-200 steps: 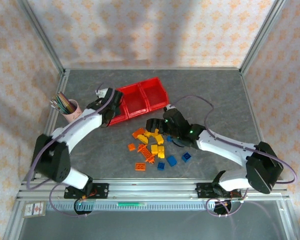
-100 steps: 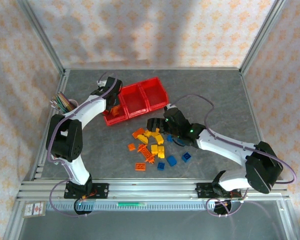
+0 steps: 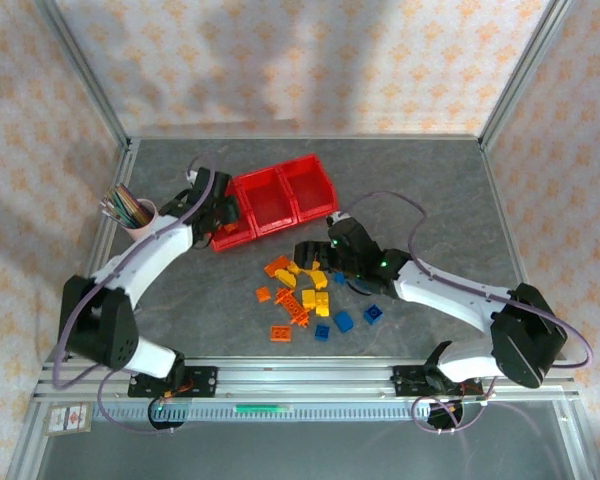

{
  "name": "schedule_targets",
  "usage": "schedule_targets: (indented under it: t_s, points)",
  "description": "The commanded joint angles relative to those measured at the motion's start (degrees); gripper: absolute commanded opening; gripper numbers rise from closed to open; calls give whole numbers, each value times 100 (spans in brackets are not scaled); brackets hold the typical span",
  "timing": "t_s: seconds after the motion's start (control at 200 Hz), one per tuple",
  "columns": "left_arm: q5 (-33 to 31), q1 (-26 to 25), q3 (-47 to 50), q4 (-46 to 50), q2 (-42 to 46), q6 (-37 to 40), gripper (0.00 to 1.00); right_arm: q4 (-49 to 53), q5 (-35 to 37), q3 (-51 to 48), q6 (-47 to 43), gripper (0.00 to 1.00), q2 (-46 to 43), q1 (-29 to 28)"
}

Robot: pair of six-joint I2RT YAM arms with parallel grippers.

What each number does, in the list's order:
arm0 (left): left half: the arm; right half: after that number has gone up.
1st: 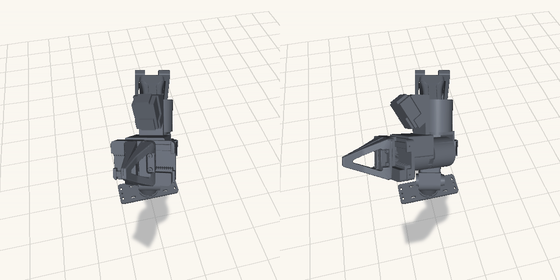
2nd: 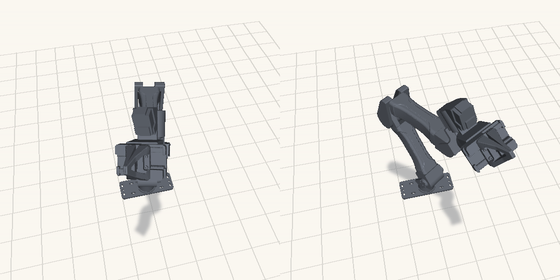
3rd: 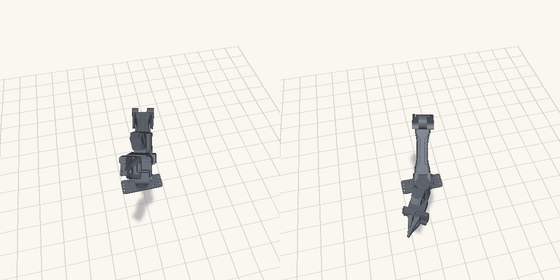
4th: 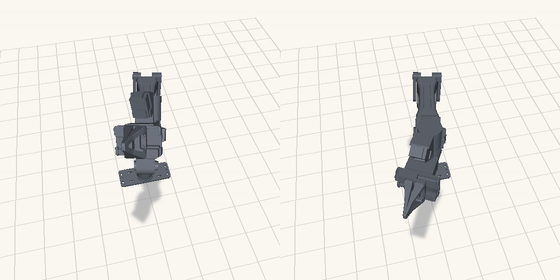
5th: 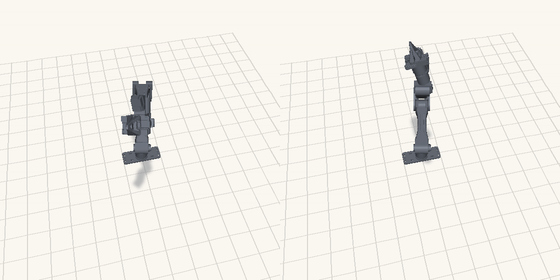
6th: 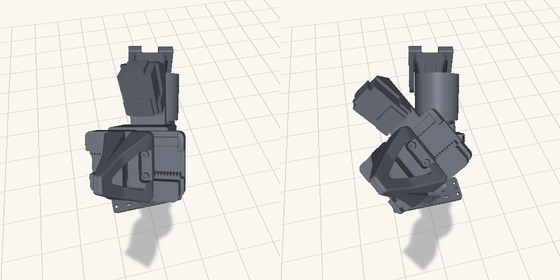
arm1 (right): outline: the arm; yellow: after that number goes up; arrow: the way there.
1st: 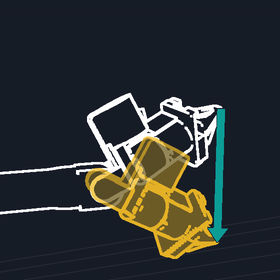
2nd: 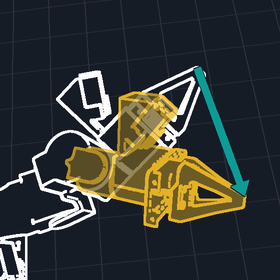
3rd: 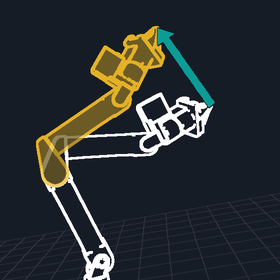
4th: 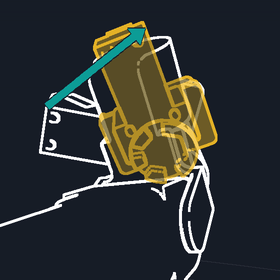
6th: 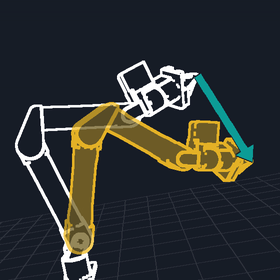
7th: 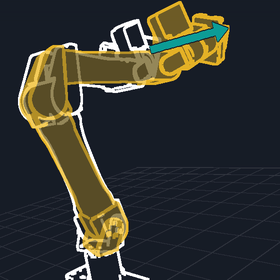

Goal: Sort the legos into containers by color
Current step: Pick up the lego from the middle-left of the table.

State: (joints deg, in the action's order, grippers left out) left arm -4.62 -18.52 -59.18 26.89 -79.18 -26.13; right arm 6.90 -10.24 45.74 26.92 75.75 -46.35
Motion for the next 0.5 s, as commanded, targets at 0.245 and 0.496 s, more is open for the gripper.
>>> schedule_targets:
  t_s: [0.245, 0.496]
  points:
    - [-128, -1484, 1608, 440, 1188, -1405, 71, 294, -242, -549, -41, 100, -442, -389]
    - [-308, -2449, 2174, 185, 1124, -2560, 75, -123, -151, -913, 92, 100, -490, -621]
